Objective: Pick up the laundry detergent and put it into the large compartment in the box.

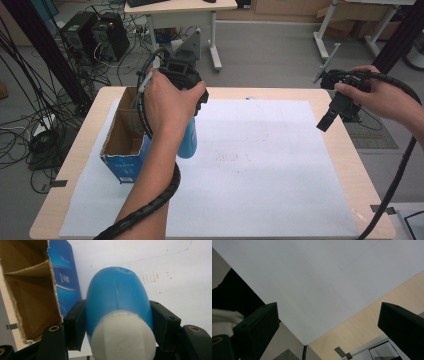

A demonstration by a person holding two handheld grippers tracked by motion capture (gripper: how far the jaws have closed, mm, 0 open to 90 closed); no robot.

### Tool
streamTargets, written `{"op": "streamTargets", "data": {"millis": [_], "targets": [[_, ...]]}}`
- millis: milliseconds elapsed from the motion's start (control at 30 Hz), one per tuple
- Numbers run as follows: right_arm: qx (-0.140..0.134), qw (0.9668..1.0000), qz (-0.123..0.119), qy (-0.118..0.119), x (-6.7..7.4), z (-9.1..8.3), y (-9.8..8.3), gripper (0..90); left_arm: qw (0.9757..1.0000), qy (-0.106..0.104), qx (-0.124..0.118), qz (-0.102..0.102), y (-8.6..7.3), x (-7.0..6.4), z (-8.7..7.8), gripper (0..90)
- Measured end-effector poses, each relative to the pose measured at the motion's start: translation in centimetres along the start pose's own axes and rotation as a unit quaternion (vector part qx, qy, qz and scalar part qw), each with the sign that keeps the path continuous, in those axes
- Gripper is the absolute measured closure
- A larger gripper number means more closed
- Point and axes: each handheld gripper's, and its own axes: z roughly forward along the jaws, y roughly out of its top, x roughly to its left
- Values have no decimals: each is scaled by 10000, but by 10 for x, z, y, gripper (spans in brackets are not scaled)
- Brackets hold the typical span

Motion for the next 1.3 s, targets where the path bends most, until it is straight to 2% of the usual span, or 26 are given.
{"op": "streamTargets", "data": {"millis": [100, 300, 467, 667, 800, 1000, 1167, 1300], "targets": [[3, 10000, -51, 9, 1, 0, 1, 35, 10000, -24, -72, 7, -2, 3, -14, 374], [23, 10000, -45, 6, 0, 1, 3, 34, 9996, -99, -240, -103, -6, 17, -40, 374], [44, 10000, -19, 39, -3, 1, 2, 35, 9992, 29, -340, -209, -9, 26, -64, 375], [47, 10000, 18, 8, -4, 0, 2, 34, 9981, 97, -459, -403, -18, 46, -89, 374], [60, 10000, -39, -20, -2, -2, 3, 33, 9966, 239, -541, -580, -27, 59, -104, 375], [67, 10000, -24, -6, 1, -2, 5, 34, 9940, 276, -655, -828, -38, 80, -116, 375], [90, 9999, -57, -49, 6, -4, 9, 34, 9922, 305, -679, -1003, -44, 98, -113, 375], [71, 9999, -68, -63, 9, -6, 10, 34, 9911, 378, -678, -1080, -46, 105, -107, 375]]}}
